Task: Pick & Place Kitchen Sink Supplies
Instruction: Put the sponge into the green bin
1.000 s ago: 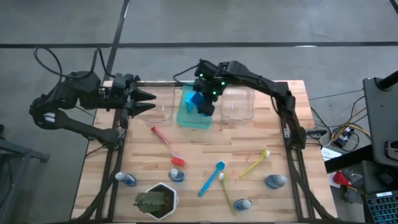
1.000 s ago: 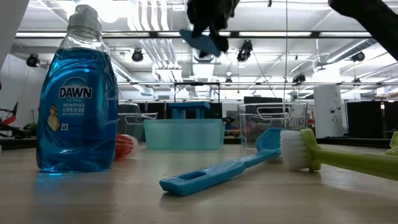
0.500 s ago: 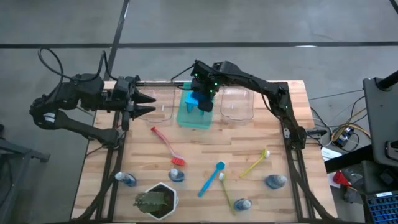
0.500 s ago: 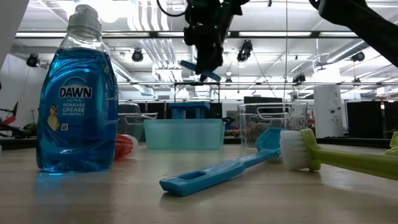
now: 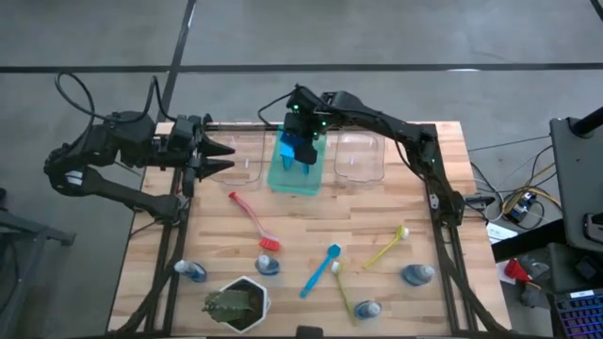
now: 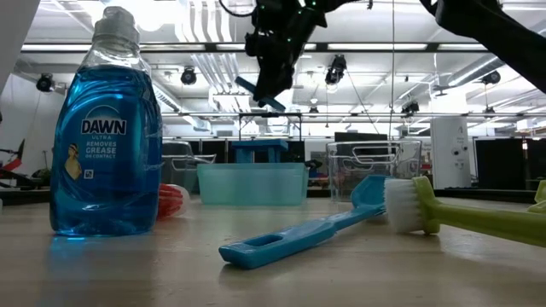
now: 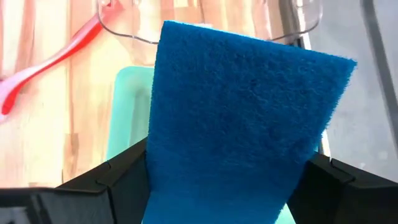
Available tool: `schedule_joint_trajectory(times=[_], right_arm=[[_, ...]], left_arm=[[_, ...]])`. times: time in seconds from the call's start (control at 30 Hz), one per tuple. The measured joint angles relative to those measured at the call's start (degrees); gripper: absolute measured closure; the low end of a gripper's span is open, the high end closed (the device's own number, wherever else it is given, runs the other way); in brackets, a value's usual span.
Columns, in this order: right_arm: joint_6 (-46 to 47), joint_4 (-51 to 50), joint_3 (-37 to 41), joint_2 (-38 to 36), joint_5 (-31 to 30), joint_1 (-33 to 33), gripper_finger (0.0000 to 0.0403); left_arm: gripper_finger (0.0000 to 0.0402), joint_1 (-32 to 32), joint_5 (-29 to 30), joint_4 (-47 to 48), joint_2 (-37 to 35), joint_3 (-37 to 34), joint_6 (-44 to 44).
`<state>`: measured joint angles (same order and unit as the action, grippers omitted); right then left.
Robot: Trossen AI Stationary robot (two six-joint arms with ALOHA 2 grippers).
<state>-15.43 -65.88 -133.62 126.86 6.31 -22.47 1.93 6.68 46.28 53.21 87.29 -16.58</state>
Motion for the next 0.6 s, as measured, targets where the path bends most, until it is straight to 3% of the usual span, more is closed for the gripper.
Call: schedule_joint_trajectory(times=[0.6], right_arm=[[-1.7, 0.2, 0.2, 3.6, 1.4, -1.4, 0.0117]], left_arm=[[0.0243, 0.0, 0.1, 0.0, -0.1, 0.0, 0.0]])
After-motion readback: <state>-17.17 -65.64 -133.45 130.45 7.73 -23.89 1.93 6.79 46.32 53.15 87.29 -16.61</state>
